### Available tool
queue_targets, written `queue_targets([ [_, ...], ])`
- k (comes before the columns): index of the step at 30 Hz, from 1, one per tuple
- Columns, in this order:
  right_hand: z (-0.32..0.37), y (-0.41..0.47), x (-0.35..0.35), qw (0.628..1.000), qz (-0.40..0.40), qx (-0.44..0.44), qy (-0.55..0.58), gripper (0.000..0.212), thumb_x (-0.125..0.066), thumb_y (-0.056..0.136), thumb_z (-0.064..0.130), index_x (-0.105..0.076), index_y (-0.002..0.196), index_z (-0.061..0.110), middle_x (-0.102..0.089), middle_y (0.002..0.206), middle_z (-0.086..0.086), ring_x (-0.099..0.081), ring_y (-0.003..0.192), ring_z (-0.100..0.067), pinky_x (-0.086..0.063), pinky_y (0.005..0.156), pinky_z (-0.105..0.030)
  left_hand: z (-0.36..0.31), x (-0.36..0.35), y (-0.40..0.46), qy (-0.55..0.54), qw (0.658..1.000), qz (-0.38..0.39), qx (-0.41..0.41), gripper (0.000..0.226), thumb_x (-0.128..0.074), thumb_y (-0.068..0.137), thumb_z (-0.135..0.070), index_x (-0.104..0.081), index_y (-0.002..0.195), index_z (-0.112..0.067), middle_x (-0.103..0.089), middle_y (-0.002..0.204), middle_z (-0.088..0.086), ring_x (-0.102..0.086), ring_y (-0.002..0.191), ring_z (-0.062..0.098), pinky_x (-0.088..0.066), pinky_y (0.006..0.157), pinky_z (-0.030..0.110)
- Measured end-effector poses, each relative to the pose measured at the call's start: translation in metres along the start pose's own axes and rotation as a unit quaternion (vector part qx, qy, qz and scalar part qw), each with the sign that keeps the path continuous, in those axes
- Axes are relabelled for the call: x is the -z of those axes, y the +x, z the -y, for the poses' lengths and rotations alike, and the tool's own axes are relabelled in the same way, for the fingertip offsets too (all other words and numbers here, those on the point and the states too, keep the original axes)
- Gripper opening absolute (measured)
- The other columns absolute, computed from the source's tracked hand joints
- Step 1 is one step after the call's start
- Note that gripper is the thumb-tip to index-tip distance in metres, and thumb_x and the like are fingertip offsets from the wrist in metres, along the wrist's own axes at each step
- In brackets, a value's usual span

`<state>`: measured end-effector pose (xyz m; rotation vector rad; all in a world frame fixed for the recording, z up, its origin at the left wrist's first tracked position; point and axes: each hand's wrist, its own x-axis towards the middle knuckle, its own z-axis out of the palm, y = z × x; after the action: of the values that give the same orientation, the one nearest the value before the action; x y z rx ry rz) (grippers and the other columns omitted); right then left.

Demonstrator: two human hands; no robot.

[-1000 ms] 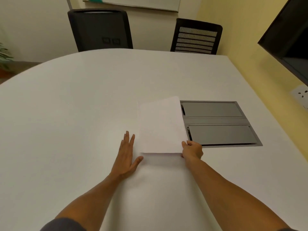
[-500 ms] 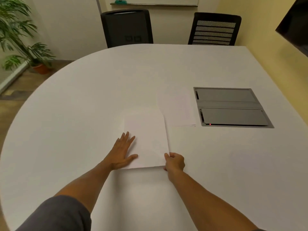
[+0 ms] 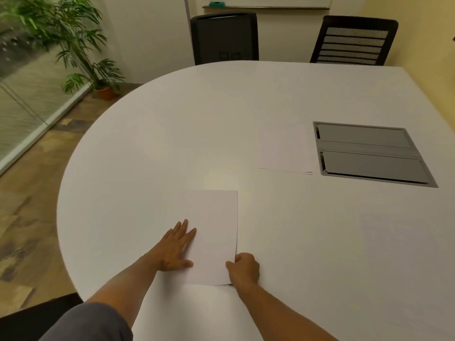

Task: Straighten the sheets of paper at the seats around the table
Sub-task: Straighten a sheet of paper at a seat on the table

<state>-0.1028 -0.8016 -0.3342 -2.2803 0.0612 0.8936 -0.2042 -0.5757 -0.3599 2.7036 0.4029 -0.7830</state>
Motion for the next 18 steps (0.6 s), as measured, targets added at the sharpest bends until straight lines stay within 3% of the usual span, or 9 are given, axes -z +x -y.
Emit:
queue_targets([
  [1, -0.001, -0.006, -0.002, 0.999, 0.011, 0.023, -0.044, 0.008, -0.065, 0.088, 0.016, -0.058, 0.090, 0.015, -0.068, 0.099, -0.005, -0.066, 0.086, -0.022, -0.055, 0.072, -0.030, 0.000, -0.002, -0.003, 0.006, 1.000, 0.001, 0.001, 0.108, -0.053, 0.087, -0.069, 0.016, 0.156, -0.021, 0.034, 0.158, 0.006, 0.027, 0.149, 0.025, 0.010, 0.122, 0.038],
  [2, -0.001, -0.009, -0.003, 0.994, 0.015, 0.049, -0.092, 0.018, -0.063, 0.089, 0.016, -0.056, 0.106, 0.016, -0.066, 0.108, -0.005, -0.065, 0.094, -0.022, -0.054, 0.075, -0.031, 0.001, -0.002, -0.005, 0.011, 1.000, 0.001, 0.003, 0.108, -0.054, 0.087, -0.068, 0.016, 0.156, -0.021, 0.033, 0.158, 0.006, 0.026, 0.149, 0.025, 0.009, 0.122, 0.038],
  [4, -0.002, -0.013, -0.004, 0.966, 0.014, 0.132, -0.223, 0.054, -0.064, 0.090, 0.018, -0.038, 0.138, 0.018, -0.056, 0.127, -0.005, -0.060, 0.110, -0.023, -0.050, 0.081, -0.031, 0.001, -0.003, -0.011, 0.016, 1.000, 0.002, 0.012, 0.108, -0.056, 0.088, -0.065, 0.015, 0.156, -0.022, 0.032, 0.160, 0.006, 0.025, 0.149, 0.025, 0.008, 0.123, 0.039],
  [6, -0.004, -0.011, -0.005, 0.912, 0.001, 0.248, -0.328, 0.081, -0.066, 0.090, 0.019, -0.016, 0.153, 0.018, -0.036, 0.147, -0.010, -0.044, 0.129, -0.028, -0.046, 0.098, -0.034, 0.002, -0.003, -0.014, 0.015, 1.000, 0.005, 0.017, 0.107, -0.058, 0.088, -0.062, 0.015, 0.156, -0.023, 0.032, 0.160, 0.006, 0.025, 0.149, 0.025, 0.007, 0.123, 0.039],
  [8, -0.001, -0.006, -0.003, 0.854, 0.039, 0.343, -0.389, 0.087, -0.063, 0.093, 0.019, -0.004, 0.157, 0.016, -0.011, 0.162, -0.014, -0.015, 0.149, -0.034, -0.024, 0.120, -0.039, 0.001, -0.003, -0.014, 0.009, 1.000, 0.011, 0.019, 0.108, -0.061, 0.089, -0.058, 0.015, 0.157, -0.023, 0.032, 0.160, 0.006, 0.025, 0.149, 0.025, 0.007, 0.123, 0.039],
  [9, 0.002, -0.001, -0.002, 0.822, 0.065, 0.379, -0.421, 0.085, -0.059, 0.096, 0.021, -0.001, 0.157, 0.014, -0.001, 0.165, -0.014, -0.001, 0.152, -0.033, -0.012, 0.123, -0.039, 0.000, -0.003, -0.013, 0.007, 1.000, 0.012, 0.021, 0.108, -0.063, 0.088, -0.055, 0.014, 0.157, -0.023, 0.031, 0.160, 0.006, 0.025, 0.149, 0.025, 0.006, 0.123, 0.040],
  [11, 0.007, 0.009, 0.000, 0.775, 0.109, 0.418, -0.461, 0.084, -0.054, 0.099, 0.030, 0.004, 0.157, 0.012, 0.012, 0.165, -0.013, 0.012, 0.152, -0.029, -0.001, 0.122, -0.038, -0.002, -0.003, -0.012, 0.003, 1.000, 0.014, 0.024, 0.109, -0.066, 0.088, -0.052, 0.013, 0.157, -0.022, 0.030, 0.161, 0.007, 0.024, 0.150, 0.027, 0.005, 0.123, 0.041],
  [18, 0.017, 0.022, -0.001, 0.751, 0.160, 0.373, -0.521, 0.104, -0.056, 0.091, 0.057, 0.011, 0.156, 0.012, 0.022, 0.162, -0.012, 0.017, 0.151, -0.030, -0.002, 0.124, -0.044, 0.010, 0.003, -0.010, 0.005, 1.000, 0.026, 0.010, 0.128, -0.079, 0.074, -0.055, 0.011, 0.158, -0.022, 0.028, 0.162, 0.008, 0.021, 0.150, 0.030, 0.001, 0.124, 0.041],
])
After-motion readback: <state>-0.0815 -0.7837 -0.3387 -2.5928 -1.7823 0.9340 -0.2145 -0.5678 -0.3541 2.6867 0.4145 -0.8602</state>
